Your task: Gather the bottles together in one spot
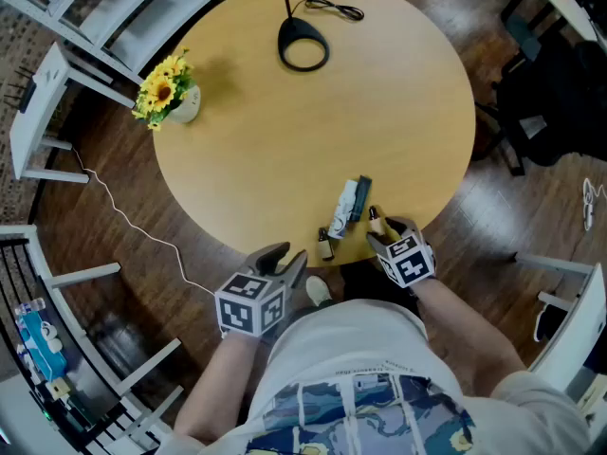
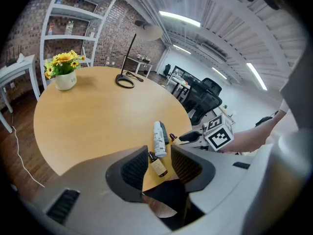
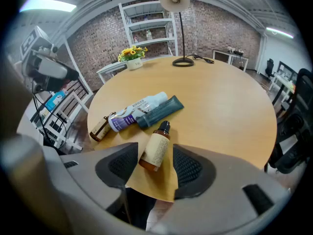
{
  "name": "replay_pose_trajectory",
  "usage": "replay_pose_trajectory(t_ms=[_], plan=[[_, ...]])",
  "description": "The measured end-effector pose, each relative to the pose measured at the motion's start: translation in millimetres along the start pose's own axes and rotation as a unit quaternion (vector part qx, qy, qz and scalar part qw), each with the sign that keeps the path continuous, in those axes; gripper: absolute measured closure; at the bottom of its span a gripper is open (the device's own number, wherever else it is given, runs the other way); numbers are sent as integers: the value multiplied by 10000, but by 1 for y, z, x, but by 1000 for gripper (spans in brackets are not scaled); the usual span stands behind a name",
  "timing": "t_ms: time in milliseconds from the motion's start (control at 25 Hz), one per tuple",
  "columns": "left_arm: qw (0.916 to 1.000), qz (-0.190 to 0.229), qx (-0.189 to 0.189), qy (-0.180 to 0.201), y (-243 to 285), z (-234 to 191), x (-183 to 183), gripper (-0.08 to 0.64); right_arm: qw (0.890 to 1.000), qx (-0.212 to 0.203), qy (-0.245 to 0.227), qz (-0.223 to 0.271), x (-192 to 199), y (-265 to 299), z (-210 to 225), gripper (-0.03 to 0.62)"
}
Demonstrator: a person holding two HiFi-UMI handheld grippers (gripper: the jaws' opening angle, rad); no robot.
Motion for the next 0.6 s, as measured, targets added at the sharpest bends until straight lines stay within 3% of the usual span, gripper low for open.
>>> replay_pose_trajectory(t_ms=[120, 360, 480, 600], plan=[[10000, -44, 65, 25, 17, 2, -12, 417, 9997, 23, -211, -111, -1, 7, 6, 431], [9996, -171, 213, 25, 43, 4, -33, 417, 9998, -98, -87, -127, -4, 1, 23, 439], [9991, -148, 396, -11, 57, 8, -49, 417, 9994, -242, 115, 196, -18, -19, 36, 439], [9949, 123, 971, -239, 74, 20, -73, 417, 9952, -405, 173, 872, -48, -47, 47, 439]])
Point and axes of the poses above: the fingertips, and each gripper's own axes: y forward along the fingers, z to its right, x out of its underside, the point moved 6 cm from there along -y, backward along the fingers, and after that the axes turned 15 degrees about x, right-handed, at the moved point
